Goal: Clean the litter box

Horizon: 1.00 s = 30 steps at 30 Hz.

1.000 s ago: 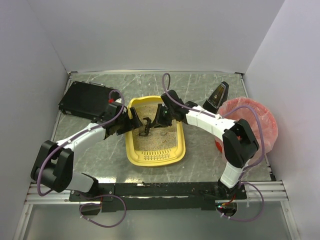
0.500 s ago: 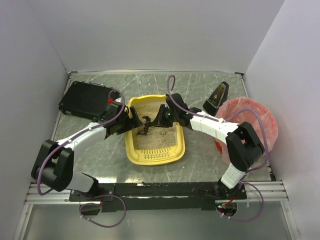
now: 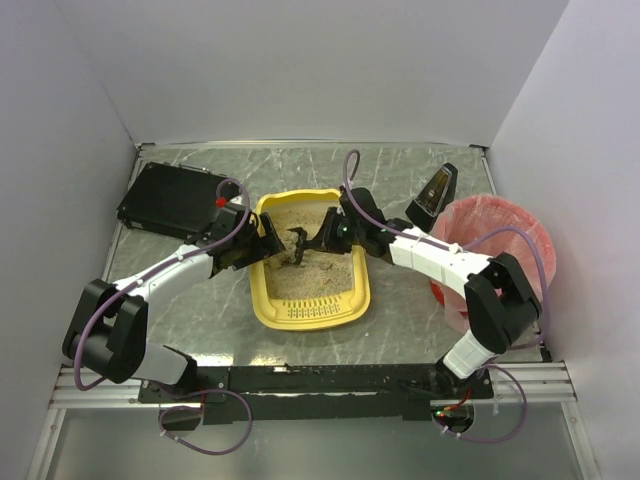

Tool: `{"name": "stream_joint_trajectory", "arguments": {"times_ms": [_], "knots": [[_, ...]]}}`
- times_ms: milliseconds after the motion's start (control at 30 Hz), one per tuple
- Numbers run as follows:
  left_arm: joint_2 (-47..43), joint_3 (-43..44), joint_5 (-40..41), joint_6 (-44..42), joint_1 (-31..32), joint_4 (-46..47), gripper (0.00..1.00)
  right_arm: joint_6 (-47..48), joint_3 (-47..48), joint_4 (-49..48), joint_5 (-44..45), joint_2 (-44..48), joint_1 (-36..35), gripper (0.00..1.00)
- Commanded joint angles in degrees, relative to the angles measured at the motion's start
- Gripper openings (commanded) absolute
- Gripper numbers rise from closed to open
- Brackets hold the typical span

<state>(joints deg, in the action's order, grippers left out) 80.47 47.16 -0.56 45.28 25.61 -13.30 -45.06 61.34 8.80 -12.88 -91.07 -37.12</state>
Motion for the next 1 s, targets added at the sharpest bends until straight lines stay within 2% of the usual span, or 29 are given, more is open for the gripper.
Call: {"name": "stream_joint_trajectory", "arguments": {"times_ms": [0,367,767,967], "knots": [[-0.1,0.3,-1.3,2.0,1.1,0.2,0.98,1.3,-1.2,-3.2,1.1,3.8,1.9,0.0],[-4.2,1.2,-2.5,2.2,1.1,1.9,0.99,0.3,-4.4,-5.6,-1.5,7.5,3.4,0.0],[-3.7,2.2,2.6,2.4,1.0,-2.1,0.97,-0.6,-5.4,-7.0,-2.4,10.4,3.6,0.0],[-6.3,2.1,4.0,2.2,1.0,-3.2,0.97,-0.7,-6.2,-7.0,-1.3,12.6,3.6,0.0]]}}
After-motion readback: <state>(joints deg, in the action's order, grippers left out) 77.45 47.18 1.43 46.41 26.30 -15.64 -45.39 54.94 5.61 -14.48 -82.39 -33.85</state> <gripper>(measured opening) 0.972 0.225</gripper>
